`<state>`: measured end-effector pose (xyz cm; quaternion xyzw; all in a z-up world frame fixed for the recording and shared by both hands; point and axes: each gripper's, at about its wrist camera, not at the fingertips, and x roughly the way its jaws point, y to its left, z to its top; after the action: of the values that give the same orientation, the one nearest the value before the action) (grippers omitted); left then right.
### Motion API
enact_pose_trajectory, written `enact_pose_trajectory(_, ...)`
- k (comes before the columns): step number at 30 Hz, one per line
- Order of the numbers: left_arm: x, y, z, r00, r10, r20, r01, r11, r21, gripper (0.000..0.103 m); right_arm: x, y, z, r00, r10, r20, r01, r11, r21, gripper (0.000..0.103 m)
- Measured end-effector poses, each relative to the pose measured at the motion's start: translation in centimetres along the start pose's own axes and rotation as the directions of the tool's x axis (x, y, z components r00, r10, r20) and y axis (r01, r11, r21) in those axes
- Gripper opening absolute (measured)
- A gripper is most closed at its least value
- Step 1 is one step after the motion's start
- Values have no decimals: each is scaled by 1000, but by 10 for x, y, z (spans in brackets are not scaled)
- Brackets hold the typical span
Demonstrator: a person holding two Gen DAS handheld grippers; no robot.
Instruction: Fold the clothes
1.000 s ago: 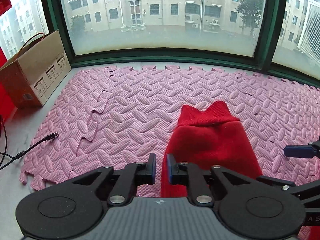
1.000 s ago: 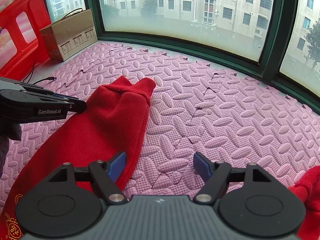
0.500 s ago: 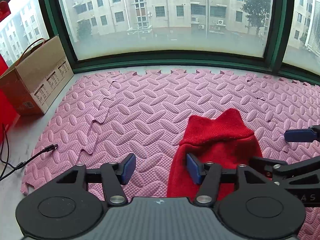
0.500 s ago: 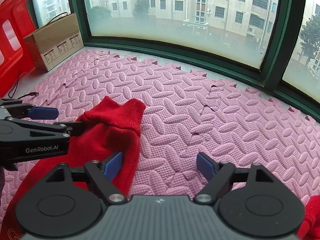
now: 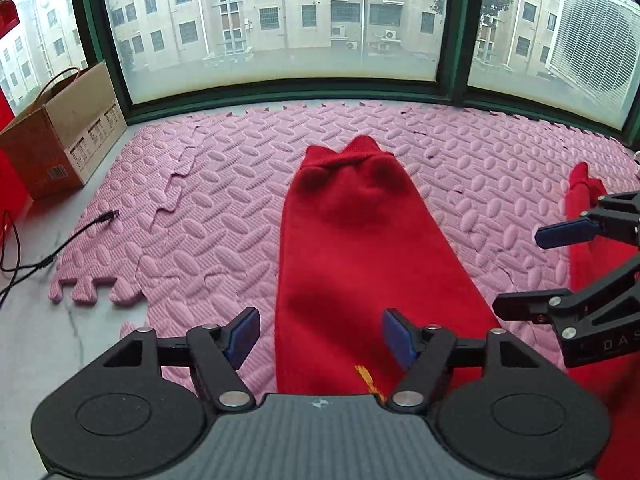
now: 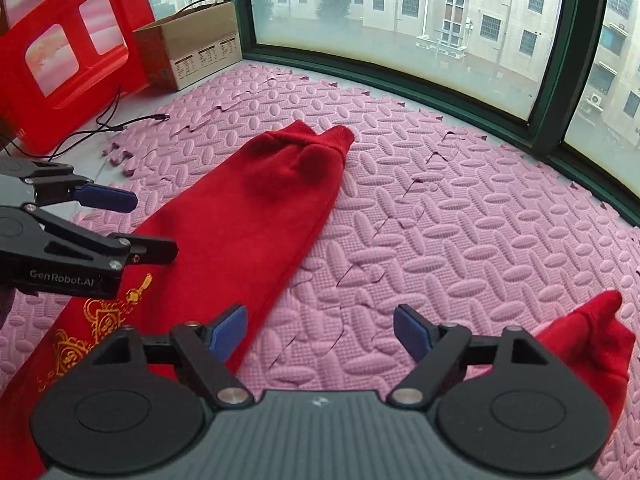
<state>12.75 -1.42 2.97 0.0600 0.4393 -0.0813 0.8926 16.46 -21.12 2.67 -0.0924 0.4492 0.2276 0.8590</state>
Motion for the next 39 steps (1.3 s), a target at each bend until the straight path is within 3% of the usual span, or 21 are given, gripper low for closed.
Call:
enact_pose_trajectory(4, -12, -8, -29, 999, 38, -15, -38, 999, 34, 71, -1, 16, -17, 1000, -10, -18, 10, 1000, -16, 82)
enact_pose_trajectory(9, -26, 0, -53, 987, 155, 38, -157, 985, 74, 73, -2, 19, -23, 997, -77, -14, 77, 997, -30, 87)
enact_pose_trajectory(13, -34, 16, -51, 991, 134, 9, -134, 991, -16, 72, -6, 24, -23, 993, -117, -1, 117, 993, -33, 86)
enact_pose_trajectory(18, -54, 10, -53, 999, 45, 20, -44, 998, -47, 79, -22, 39, -26, 997, -67, 30, 68, 996, -53, 85)
enact_pose_trajectory(22, -52, 1, -76, 996, 92, -16, -92, 995, 46, 80, -15, 48, -37, 995, -104, -3, 104, 989, -109, 85)
enact_pose_trajectory(27, -68, 29, -85, 997, 70, -26, -72, 995, -67, 80, -22, 39, -43, 991, -134, 14, 134, 989, -59, 86)
enact_pose_trajectory(30, -81, 38, -85, 999, 49, -7, -50, 991, -121, 79, -37, 49, -46, 994, -106, 33, 108, 992, -69, 86)
enact_pose_trajectory(32, -81, 30, -88, 999, 32, -8, -33, 995, -92, 81, -46, 60, -51, 996, -76, 40, 79, 993, -85, 86)
enact_pose_trajectory(35, -74, 16, -96, 997, 69, -42, -70, 998, -11, 81, -57, 79, -64, 999, -38, 37, 42, 993, -114, 86)
enact_pose_trajectory(39, -78, 26, -98, 996, 74, -47, -76, 996, -46, 83, -72, 101, -86, 1000, 1, 21, 2, 988, -153, 82)
